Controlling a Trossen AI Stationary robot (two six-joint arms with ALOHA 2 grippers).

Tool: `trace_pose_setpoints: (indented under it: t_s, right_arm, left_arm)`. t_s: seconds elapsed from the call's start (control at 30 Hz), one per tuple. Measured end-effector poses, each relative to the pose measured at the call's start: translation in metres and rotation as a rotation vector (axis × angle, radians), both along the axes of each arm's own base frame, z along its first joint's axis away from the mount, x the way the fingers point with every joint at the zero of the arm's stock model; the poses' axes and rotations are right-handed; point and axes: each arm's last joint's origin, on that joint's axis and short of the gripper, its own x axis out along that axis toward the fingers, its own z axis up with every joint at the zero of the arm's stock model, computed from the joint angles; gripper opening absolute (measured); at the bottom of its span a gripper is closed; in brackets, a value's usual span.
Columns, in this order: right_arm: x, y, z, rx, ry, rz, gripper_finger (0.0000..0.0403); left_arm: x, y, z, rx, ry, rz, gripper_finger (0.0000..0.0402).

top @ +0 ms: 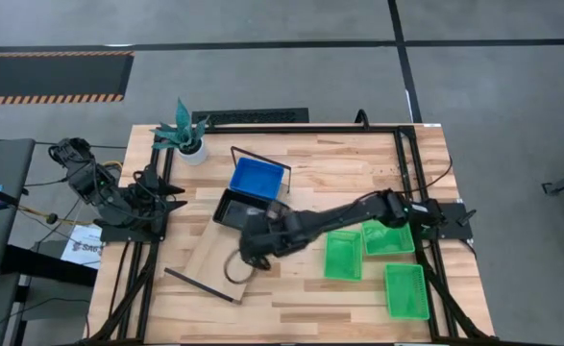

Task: Stack baskets on shelf by color
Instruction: Put the left green bin on the shelf

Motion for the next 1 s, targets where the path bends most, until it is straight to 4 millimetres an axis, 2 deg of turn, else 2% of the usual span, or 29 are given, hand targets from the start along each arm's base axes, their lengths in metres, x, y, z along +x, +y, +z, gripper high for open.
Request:
trace_pose_setpoints:
  t_s: [0.2,0.37,0.5,0.6,0.83,1.0]
  right_arm:
    - [-0.051,0.039,-0.012,0.076,0.267,-0.262,0.0103]
    - [-0.071,0.073,-0.030,0.126,0.302,-0.375,0.0103]
    - [-0.083,0.091,-0.042,0.169,0.366,-0.397,0.0104]
    - [-0.091,0.102,-0.051,0.197,0.439,-0.381,0.0118]
    - [-0.119,0.144,-0.051,0.172,0.483,-0.212,0.0186]
    - [-0.136,0.165,-0.051,0.113,0.472,-0.104,0.0211]
  left_arm:
    - [-0.001,0.001,-0.001,0.017,0.012,0.005,0.0169]
    - [-0.001,0.001,-0.001,0.027,0.013,0.002,0.0169]
    - [-0.001,0.001,-0.001,0.028,0.012,0.003,0.0169]
    - [-0.001,0.001,-0.001,0.026,0.014,0.000,0.0169]
    - [-0.001,0.001,-0.001,0.027,0.013,0.002,0.0169]
    - [-0.001,0.001,-0.001,0.031,0.009,0.009,0.0169]
